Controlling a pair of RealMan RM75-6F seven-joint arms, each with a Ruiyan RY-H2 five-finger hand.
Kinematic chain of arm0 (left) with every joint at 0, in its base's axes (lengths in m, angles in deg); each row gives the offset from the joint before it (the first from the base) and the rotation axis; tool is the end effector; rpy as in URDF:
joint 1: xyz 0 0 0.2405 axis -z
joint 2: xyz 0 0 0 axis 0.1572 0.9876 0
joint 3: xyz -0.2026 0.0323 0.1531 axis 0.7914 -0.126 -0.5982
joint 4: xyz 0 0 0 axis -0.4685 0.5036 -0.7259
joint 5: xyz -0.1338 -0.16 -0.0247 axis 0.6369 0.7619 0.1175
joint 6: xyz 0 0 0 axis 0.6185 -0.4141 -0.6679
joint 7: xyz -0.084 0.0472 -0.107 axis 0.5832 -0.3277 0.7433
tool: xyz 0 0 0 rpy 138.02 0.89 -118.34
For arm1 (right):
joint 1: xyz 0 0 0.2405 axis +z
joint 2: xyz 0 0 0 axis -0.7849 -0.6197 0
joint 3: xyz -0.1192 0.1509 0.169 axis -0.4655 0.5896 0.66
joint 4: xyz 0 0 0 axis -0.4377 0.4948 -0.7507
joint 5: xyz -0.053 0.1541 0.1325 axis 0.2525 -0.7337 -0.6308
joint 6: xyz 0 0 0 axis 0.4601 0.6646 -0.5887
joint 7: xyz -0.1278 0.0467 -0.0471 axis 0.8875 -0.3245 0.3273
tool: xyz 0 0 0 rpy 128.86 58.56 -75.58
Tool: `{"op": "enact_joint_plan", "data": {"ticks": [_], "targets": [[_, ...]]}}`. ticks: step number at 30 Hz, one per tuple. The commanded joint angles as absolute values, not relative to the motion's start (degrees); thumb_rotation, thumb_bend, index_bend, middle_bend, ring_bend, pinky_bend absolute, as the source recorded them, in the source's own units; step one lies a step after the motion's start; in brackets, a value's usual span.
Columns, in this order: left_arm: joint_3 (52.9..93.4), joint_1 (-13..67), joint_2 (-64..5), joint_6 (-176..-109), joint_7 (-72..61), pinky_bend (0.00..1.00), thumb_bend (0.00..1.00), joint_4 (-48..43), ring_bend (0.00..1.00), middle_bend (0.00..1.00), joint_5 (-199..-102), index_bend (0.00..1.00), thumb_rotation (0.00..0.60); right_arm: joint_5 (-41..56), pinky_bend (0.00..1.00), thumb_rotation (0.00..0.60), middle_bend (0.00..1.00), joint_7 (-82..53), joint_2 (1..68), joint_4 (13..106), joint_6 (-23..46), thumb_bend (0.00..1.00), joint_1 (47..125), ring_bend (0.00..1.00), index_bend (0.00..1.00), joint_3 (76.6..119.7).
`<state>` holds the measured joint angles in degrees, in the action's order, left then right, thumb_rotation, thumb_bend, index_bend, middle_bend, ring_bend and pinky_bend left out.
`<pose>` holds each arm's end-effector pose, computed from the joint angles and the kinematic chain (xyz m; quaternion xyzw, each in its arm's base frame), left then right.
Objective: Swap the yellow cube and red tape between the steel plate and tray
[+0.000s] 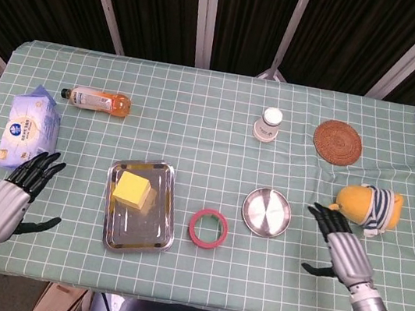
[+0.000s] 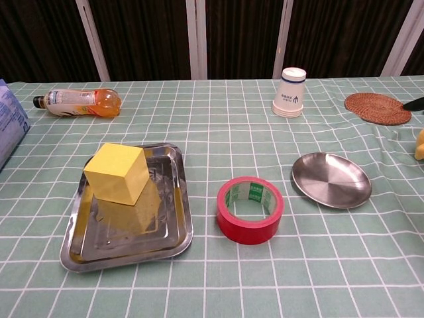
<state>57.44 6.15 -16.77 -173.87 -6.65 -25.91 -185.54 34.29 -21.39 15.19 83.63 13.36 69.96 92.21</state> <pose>-0.2375 0.1848 0.1187 -0.6424 -0.3334 -0.5095 0.4654 -0.2486 -0.2371 0.0978 0.6891 -0.4677 0.3913 0.3915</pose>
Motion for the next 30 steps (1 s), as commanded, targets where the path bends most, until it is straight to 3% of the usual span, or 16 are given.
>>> {"op": "enact_joint_plan", "data": {"ticks": [1,16,30], "targets": [[57.35,4.07,-16.68,-173.79,-7.10,0.13,0.00,-23.83,0.00,0.00,-183.06,0.10,0.600,34.72,0.00,0.600,0.00,-18.66,17.12,86.23,19.81,0.02,75.58,0.00,0.00,92.76],[59.81,2.06,-16.26,-171.27,-5.59,0.13,0.01,-21.94,0.00,0.00,-181.24,0.10,0.600,19.46,0.00,0.600,0.00,-3.89,28.16,86.34,31.10,0.02,86.24,0.00,0.00,96.18],[63.74,0.10,-17.38,-169.71,-15.49,0.11,0.01,-25.54,0.00,0.00,-175.21,0.10,0.600,13.34,0.00,0.600,0.00,-0.28,34.31,82.90,33.04,0.02,91.25,0.00,0.00,96.03]]}}
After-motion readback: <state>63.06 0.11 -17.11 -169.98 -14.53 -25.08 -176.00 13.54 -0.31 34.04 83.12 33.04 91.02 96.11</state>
